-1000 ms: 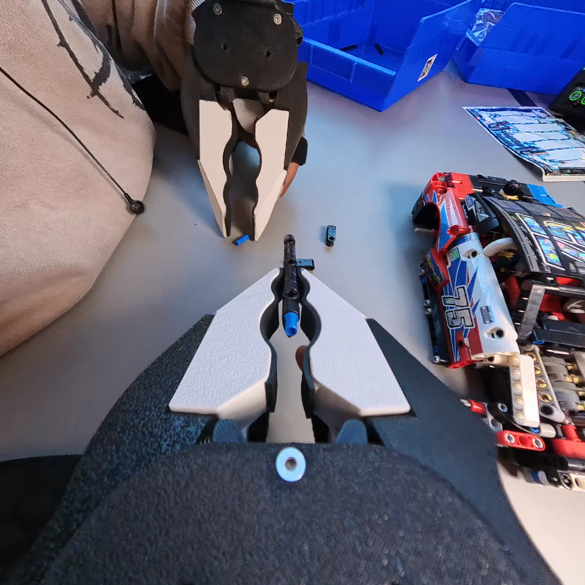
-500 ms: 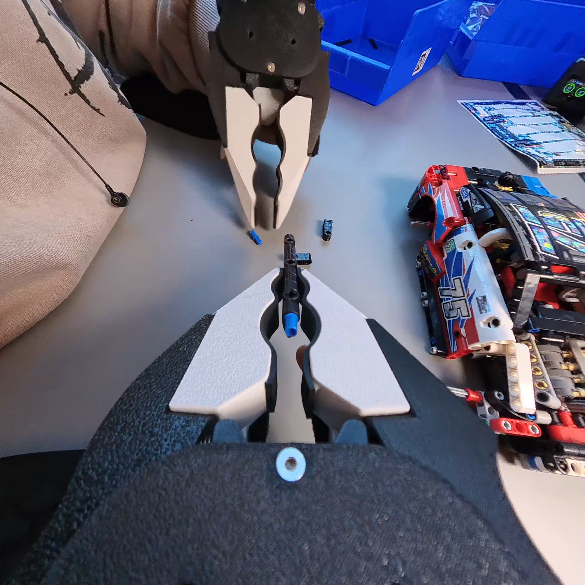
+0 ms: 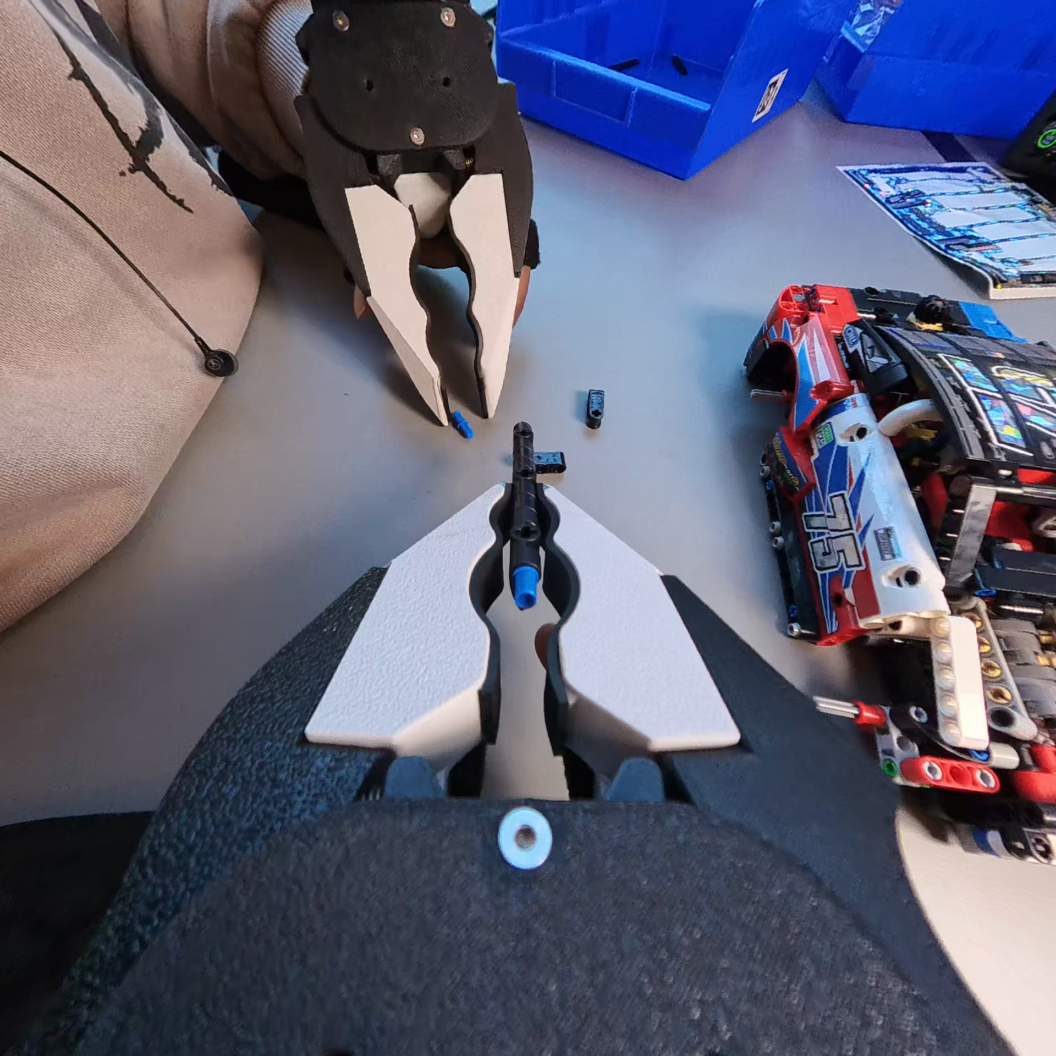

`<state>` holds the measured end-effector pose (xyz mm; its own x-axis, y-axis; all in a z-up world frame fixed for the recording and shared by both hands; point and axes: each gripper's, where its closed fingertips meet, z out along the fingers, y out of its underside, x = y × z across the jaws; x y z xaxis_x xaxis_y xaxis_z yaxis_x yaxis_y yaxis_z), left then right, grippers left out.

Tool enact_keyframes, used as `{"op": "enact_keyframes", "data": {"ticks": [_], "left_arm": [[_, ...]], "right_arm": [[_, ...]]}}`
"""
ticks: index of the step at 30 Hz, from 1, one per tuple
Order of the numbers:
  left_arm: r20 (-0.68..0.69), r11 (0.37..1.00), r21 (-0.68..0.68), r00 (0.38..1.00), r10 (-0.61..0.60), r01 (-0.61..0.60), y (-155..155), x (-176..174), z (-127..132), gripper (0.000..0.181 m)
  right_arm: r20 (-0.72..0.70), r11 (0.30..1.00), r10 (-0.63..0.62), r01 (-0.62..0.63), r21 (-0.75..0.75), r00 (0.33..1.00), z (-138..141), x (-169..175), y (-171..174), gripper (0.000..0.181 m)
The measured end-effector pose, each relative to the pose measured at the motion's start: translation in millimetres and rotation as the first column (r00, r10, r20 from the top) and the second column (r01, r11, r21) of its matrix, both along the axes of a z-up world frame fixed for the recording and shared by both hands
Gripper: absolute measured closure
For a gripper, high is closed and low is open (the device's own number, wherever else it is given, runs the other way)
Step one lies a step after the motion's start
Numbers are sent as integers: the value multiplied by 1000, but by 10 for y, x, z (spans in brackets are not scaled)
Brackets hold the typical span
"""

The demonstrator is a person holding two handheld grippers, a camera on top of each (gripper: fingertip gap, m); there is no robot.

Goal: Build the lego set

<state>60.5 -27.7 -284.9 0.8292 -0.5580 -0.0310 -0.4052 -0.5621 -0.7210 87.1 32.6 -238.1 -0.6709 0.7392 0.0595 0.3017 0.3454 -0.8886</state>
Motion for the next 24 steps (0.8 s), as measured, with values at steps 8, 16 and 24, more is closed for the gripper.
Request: {"op": "enact_keyframes", "data": {"ticks": [8,16,24], "left_arm": [[-80,999,0,996,-46,46,91,-11,-5,179],[646,990,-29,758,-88,139,70,30,658,180],[770,991,-13,633,-77,136,113,96,844,179]], "right_arm": [[3,1000,2,-2,4,1000,-11,-4,-8,177],[-77,998,43,-46,-43,996,146,-12,-152,178],[-130,945,87,-123,-304,988,452,11,-188,178]]}}
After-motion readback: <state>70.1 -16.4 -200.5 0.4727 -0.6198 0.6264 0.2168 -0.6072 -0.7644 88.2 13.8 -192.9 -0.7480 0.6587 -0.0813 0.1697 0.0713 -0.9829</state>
